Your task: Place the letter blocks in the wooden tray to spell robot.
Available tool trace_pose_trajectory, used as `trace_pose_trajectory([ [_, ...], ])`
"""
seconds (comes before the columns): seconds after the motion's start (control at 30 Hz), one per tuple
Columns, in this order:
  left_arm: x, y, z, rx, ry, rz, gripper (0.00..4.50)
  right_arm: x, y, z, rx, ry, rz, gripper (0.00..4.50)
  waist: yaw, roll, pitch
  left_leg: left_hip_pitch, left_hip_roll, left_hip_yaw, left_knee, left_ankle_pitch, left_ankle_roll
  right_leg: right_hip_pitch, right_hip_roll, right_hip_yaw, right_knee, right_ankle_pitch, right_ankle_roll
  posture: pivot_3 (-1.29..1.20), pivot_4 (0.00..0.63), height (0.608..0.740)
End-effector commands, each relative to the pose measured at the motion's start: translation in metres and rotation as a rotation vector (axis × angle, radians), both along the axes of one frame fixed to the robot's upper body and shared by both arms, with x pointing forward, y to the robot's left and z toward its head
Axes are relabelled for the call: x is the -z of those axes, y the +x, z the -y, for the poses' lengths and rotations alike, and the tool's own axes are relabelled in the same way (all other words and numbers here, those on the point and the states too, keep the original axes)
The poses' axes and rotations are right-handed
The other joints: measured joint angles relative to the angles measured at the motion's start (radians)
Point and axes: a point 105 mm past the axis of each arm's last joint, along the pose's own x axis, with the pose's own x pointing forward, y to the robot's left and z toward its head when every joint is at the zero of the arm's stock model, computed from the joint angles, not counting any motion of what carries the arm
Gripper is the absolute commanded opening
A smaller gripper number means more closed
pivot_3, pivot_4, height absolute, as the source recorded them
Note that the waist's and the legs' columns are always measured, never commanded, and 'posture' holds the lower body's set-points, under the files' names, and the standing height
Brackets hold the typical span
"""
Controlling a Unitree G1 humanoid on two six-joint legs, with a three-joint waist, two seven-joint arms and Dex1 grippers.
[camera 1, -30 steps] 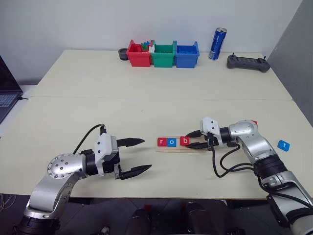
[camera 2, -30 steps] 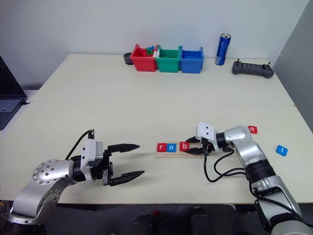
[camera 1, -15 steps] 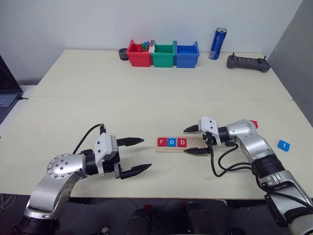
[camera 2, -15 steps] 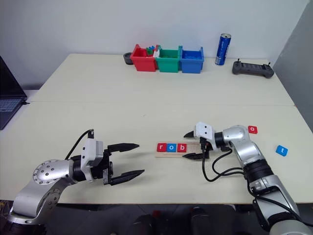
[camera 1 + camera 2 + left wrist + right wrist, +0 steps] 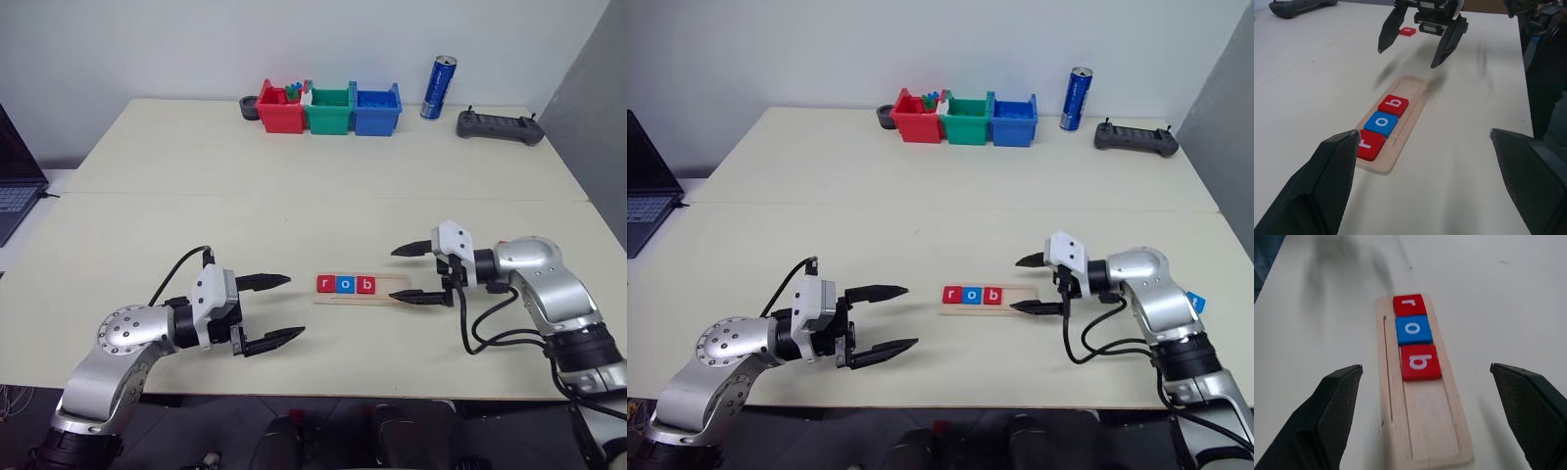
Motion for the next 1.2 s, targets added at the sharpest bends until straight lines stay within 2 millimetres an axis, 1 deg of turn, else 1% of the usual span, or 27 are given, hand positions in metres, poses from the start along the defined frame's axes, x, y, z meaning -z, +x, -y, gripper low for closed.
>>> trace_pose_trajectory([
  [0.03, -0.007, 0.002, 0.006, 0.023, -0.023, 0.033, 4.5, -0.02, 0.008, 0.022, 0.145, 0.045, 0.079, 4.1, 0.0, 0.0, 0.0, 0.0, 0.0, 0.0, 0.0, 0.0, 0.0, 0.0, 0.0, 0.0, 0.0, 0.0, 0.0, 0.0, 0.15, 0.74],
  [0.07, -0.008, 0.002, 0.009, 0.024, -0.032, 0.035, 4.5, -0.021, 0.009, 0.03, 0.205, 0.064, 0.081, 3.91, 0.0, 0.0, 0.0, 0.0, 0.0, 0.0, 0.0, 0.0, 0.0, 0.0, 0.0, 0.0, 0.0, 0.0, 0.0, 0.0, 0.15, 0.74],
  [0.13, -0.008, 0.002, 0.015, 0.025, -0.053, 0.036, 4.5, -0.019, 0.007, 0.045, 0.314, 0.09, 0.088, 3.24, 0.001, 0.0, 0.0, 0.0, 0.0, 0.0, 0.0, 0.0, 0.0, 0.0, 0.0, 0.0, 0.0, 0.0, 0.0, 0.0, 0.15, 0.74],
  [0.2, -0.008, 0.001, 0.021, 0.027, -0.076, 0.032, 4.5, -0.013, -0.002, 0.057, 0.417, 0.114, 0.09, 2.6, 0.005, 0.0, 0.0, -0.001, 0.0, 0.0, 0.0, 0.0, 0.0, 0.0, 0.0, 0.0, 0.0, 0.0, 0.0, 0.0, 0.15, 0.74],
  [0.3, -0.008, 0.002, 0.029, 0.032, -0.101, 0.03, 4.5, -0.005, -0.014, 0.077, 0.589, 0.13, 0.112, 1.52, 0.009, 0.0, 0.0, -0.001, 0.0, -0.001, 0.0, 0.0, 0.0, 0.0, 0.0, 0.0, -0.001, 0.0, 0.0, 0.0, 0.15, 0.74],
  [0.4, -0.008, 0.007, 0.033, 0.036, -0.113, 0.032, 4.5, -0.007, -0.014, 0.093, 0.772, 0.157, 0.17, 0.48, 0.006, 0.0, 0.0, 0.0, 0.0, 0.001, 0.0, 0.0, 0.0, 0.0, 0.0, 0.002, 0.0, 0.0, 0.0, 0.0, 0.15, 0.74],
  [0.5, -0.01, 0.013, 0.038, 0.048, -0.125, 0.042, 4.5, -0.016, -0.013, 0.106, 0.945, 0.197, 0.233, 0.48, 0.002, 0.0, -0.001, 0.001, 0.0, 0.001, 0.0, 0.0, 0.0, 0.0, 0.001, 0.002, 0.001, 0.0, 0.0, 0.0, 0.15, 0.74],
  [0.53, -0.011, 0.015, 0.04, 0.056, -0.127, 0.046, 4.5, -0.019, -0.014, 0.11, 1.004, 0.217, 0.243, 0.65, 0.001, 0.001, -0.001, 0.001, 0.001, 0.001, 0.001, 0.0, 0.0, 0.0, 0.002, 0.002, 0.001, 0.0, 0.0, 0.0, 0.15, 0.74],
  [0.6, -0.012, 0.018, 0.042, 0.069, -0.131, 0.051, 4.5, -0.022, -0.015, 0.119, 1.119, 0.237, 0.264, 1.18, 0.001, 0.001, -0.001, 0.001, 0.001, 0.001, 0.0, 0.0, 0.0, 0.0, 0.002, 0.002, 0.001, 0.0, 0.0, 0.0, 0.15, 0.74],
  [0.7, -0.013, 0.024, 0.045, 0.079, -0.138, 0.056, 4.5, -0.024, -0.018, 0.128, 1.254, 0.252, 0.284, 2.15, 0.003, 0.001, -0.001, 0.0, 0.001, 0.001, 0.0, 0.0, 0.0, 0.0, 0.002, 0.002, 0.001, 0.0, 0.0, 0.0, 0.15, 0.74],
  [0.87, -0.014, 0.028, 0.049, 0.107, -0.141, 0.065, 4.5, -0.012, -0.017, 0.127, 1.361, 0.273, 0.259, 3.84, 0.003, 0.002, -0.001, 0.0, 0.001, 0.0, 0.0, 0.0, 0.0, 0.0, 0.002, 0.002, 0.001, 0.0, 0.0, 0.0, 0.15, 0.74],
  [0.93, -0.015, 0.028, 0.051, 0.116, -0.143, 0.066, 4.5, -0.006, -0.012, 0.129, 1.41, 0.266, 0.25, 4.48, 0.001, 0.002, -0.001, 0.0, 0.001, 0.001, 0.0, 0.0, 0.0, 0.0, 0.002, 0.002, 0.001, 0.0, 0.0, 0.0, 0.15, 0.74],
  [1.03, -0.015, 0.028, 0.053, 0.126, -0.143, 0.065, 4.5, 0.002, -0.005, 0.129, 1.444, 0.28, 0.219, 4.48, -0.001, 0.002, -0.001, 0.0, 0.001, 0.001, 0.0, 0.0, 0.0, 0.0, 0.003, 0.003, 0.001, 0.0, 0.0, 0.0, 0.15, 0.74],
  [1.2, -0.016, 0.026, 0.055, 0.135, -0.143, 0.069, 4.5, 0.014, 0.019, 0.138, 1.505, 0.322, 0.148, 4.48, -0.003, 0.002, -0.001, 0.0, 0.001, 0.001, 0.0, 0.0, 0.0, 0.0, 0.003, 0.003, 0.001, 0.0, 0.0, 0.0, 0.15, 0.74],
])
